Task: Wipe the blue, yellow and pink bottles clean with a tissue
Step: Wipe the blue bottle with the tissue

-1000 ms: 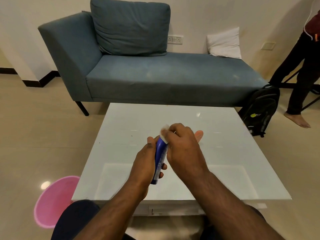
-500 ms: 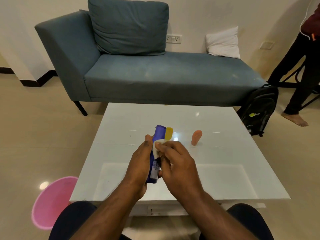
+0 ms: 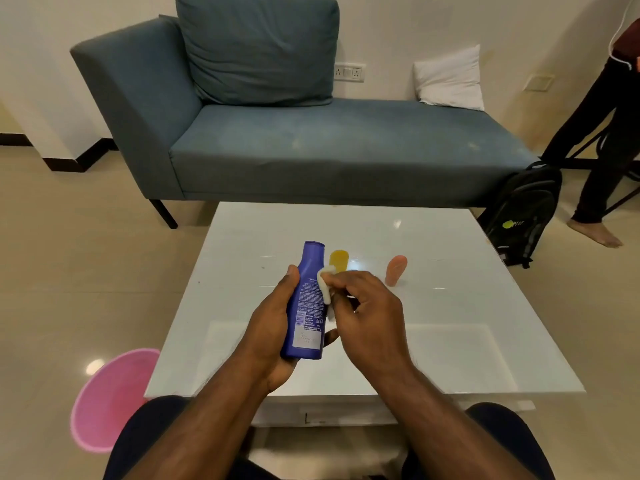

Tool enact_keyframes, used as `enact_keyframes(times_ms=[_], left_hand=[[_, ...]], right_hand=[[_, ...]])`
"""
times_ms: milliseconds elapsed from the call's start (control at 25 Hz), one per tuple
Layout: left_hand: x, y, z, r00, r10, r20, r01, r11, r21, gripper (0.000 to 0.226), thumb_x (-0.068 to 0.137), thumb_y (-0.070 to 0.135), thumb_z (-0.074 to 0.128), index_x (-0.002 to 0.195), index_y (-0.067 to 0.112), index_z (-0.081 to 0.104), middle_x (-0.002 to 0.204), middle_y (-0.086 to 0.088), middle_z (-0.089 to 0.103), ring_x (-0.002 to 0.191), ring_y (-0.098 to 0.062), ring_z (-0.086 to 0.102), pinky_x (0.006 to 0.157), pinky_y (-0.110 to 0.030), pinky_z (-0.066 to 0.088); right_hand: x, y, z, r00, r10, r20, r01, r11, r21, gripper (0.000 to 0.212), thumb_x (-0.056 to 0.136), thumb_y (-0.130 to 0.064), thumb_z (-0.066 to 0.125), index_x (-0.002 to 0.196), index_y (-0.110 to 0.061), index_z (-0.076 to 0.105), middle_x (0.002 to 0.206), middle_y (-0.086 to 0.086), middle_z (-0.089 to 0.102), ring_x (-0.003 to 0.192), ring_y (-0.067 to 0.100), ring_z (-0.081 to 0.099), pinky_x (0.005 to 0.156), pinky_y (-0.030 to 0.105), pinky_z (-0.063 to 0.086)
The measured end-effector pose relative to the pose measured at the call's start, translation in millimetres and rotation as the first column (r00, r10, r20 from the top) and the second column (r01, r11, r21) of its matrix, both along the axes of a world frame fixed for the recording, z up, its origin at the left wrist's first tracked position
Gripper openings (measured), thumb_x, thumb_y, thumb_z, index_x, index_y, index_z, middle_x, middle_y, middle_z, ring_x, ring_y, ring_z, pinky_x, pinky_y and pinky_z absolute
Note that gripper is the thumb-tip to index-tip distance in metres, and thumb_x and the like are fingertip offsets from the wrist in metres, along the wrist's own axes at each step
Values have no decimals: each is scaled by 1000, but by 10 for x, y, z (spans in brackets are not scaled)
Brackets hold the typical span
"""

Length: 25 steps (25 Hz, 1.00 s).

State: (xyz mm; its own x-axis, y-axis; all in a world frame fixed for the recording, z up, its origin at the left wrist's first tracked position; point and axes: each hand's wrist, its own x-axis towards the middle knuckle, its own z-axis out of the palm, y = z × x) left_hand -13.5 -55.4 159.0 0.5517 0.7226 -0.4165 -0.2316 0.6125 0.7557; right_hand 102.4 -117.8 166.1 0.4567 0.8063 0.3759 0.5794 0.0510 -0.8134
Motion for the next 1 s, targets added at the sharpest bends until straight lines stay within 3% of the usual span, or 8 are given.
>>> enact_keyframes(times_ms=[80, 200, 360, 640, 840, 1000], left_hand=[[4, -19, -14, 1000, -9, 22, 9, 1000, -11, 56, 84, 53, 53, 122, 14, 64, 100, -14, 75, 81, -30, 73, 79, -50, 60], [-1, -10, 20, 998, 15, 59, -14, 1000, -19, 53, 83, 53, 52, 118, 15, 65, 97, -11, 76, 75, -26, 73, 75, -46, 60], [-7, 24, 25, 999, 51, 12, -52, 998, 33, 45, 95, 51, 45, 119, 18, 64, 87, -8, 76, 67, -22, 71, 66, -39, 60], [21, -50, 34, 998, -49, -49, 53, 995, 83, 64, 73, 57, 56, 115, 10, 64, 87, -11, 75, 64, -23, 70, 58, -33, 60], [33, -60, 27, 996, 2, -84, 3, 998, 63, 62, 72, 61, 56, 108, 11, 65, 71, -8, 73, 54, -19, 67, 51, -30, 58], [57, -27, 64, 994, -64, -93, 70, 996, 56, 66, 70, 64, 55, 109, 11, 65, 74, -8, 72, 57, -19, 67, 52, -30, 57]], right_hand=[[55, 134, 121, 1000, -13, -8, 12, 1000, -5, 29, 89, -34, 54, 110, -17, 65, 100, -13, 61, 85, 2, 60, 72, -1, 42], [40, 185, 211, 1000, -1, -25, 0, 1000, -21, 37, 86, -40, 51, 112, -19, 64, 104, -11, 63, 87, 6, 61, 71, -3, 39], [-79, -11, 132, 997, 36, -68, -37, 999, -5, 29, 86, -33, 52, 106, -18, 66, 100, -14, 60, 90, -1, 60, 71, -1, 41], [121, 165, 292, 999, -13, 30, 13, 1000, 2, 25, 90, -22, 57, 109, -9, 67, 100, -1, 64, 78, -4, 56, 70, -9, 31], [-62, 32, 132, 999, -16, -32, 15, 1000, -18, 22, 92, -19, 55, 111, -16, 65, 103, -4, 65, 87, 5, 61, 80, -4, 35], [41, 164, 252, 998, -62, 4, 62, 998, -9, 22, 92, -17, 57, 109, -9, 67, 103, 4, 67, 80, 2, 58, 73, -11, 27]])
